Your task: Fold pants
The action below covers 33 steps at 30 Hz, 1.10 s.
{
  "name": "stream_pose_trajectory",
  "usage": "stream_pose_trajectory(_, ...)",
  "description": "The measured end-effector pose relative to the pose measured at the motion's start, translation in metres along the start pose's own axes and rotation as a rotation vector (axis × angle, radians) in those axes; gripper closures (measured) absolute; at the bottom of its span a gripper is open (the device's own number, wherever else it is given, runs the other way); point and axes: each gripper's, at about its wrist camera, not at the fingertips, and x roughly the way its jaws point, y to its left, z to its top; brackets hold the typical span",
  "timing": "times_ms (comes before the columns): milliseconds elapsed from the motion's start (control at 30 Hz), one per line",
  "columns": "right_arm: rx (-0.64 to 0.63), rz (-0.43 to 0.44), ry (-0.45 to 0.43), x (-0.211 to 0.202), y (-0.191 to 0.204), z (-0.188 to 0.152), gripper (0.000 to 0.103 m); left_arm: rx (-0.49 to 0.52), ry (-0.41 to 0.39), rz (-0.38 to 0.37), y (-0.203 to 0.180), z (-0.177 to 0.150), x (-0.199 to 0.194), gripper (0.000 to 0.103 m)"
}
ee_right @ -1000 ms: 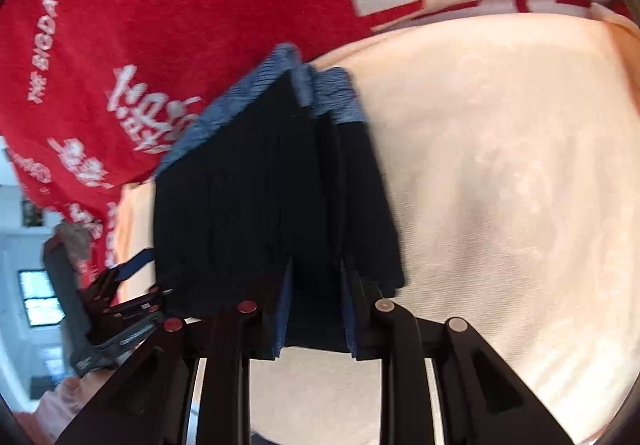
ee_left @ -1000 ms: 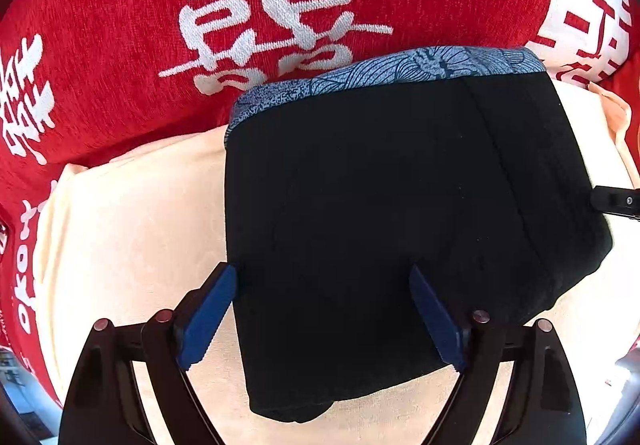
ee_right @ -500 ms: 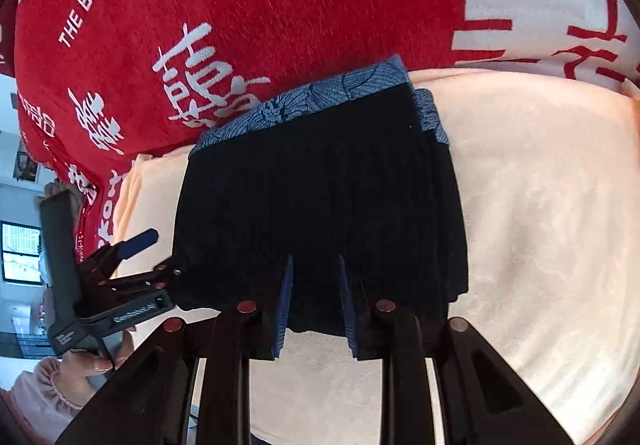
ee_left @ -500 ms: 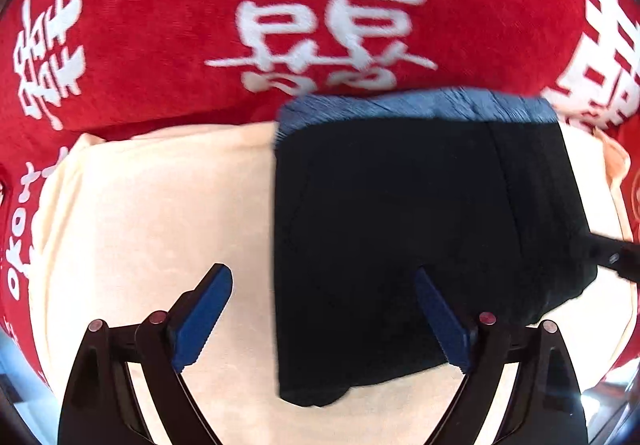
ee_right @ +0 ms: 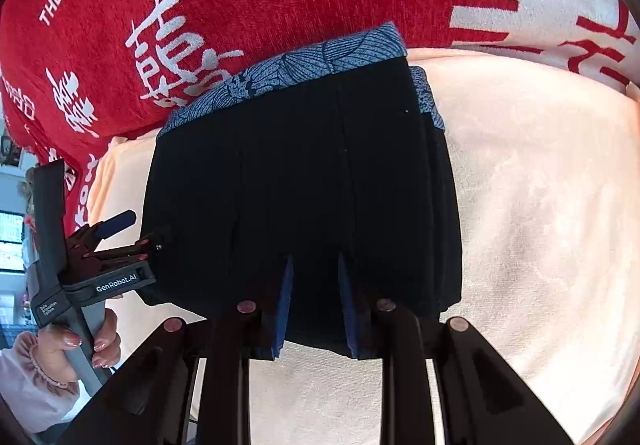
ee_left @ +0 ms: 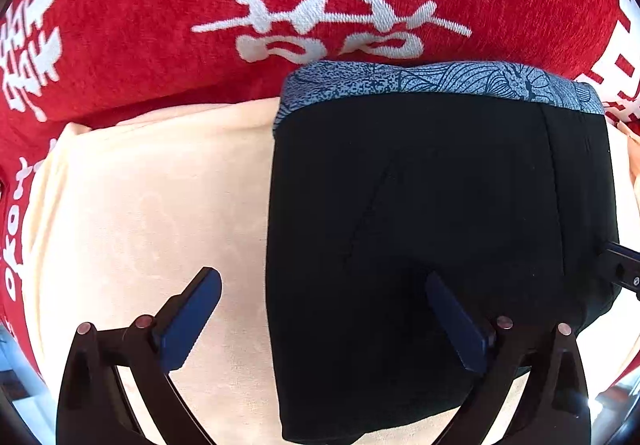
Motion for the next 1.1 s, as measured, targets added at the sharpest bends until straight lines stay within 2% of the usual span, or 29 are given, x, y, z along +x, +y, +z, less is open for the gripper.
stream_pose_trajectory(67, -0.003, -0.008, -0.005, 0.0, 0.001, -0.001, 0.078, -0.025, -0.002, -0.013, 0.006, 0.006, 0.005, 0.0)
stream_pose_trajectory(133, 0.007, 0.006, -0.008, -0.001, 0.002, -0.001, 0.073, -0.042, -0.016, -0.029, 0.01, 0.008, 0.008, 0.0)
stream_pose_trajectory(267, -0.016, -0.008, -0.01, 0.002, 0.013, 0.001, 0.059, -0.086, -0.016, -0.061, 0.019, 0.003, 0.015, 0.0)
stream_pose_trajectory(300, -0.023, -0.006, -0.011, 0.003, 0.016, 0.002, 0.052, -0.092, -0.012, -0.065, 0.022, 0.003, 0.017, 0.0)
stream_pose_trajectory(400, -0.039, -0.011, -0.01, 0.004, 0.021, 0.002, 0.043, -0.081, -0.016, -0.052, 0.027, 0.005, 0.022, 0.0)
stream_pose_trajectory(533, -0.064, -0.017, -0.001, 0.005, 0.024, 0.002, 0.042, -0.044, -0.021, -0.027, 0.02, 0.005, 0.02, 0.0)
stream_pose_trajectory(733, -0.059, 0.007, 0.005, 0.005, 0.021, 0.004, 0.042, -0.046, -0.017, -0.025, 0.023, 0.008, 0.024, 0.0)
stream_pose_trajectory(867, -0.066, 0.008, 0.0, 0.005, 0.021, 0.003, 0.042, -0.04, -0.014, -0.011, 0.003, 0.009, 0.013, 0.0)
stream_pose_trajectory(1100, -0.056, 0.024, -0.012, 0.002, 0.018, -0.001, 0.042, -0.023, -0.017, 0.003, -0.004, 0.01, 0.006, 0.0)
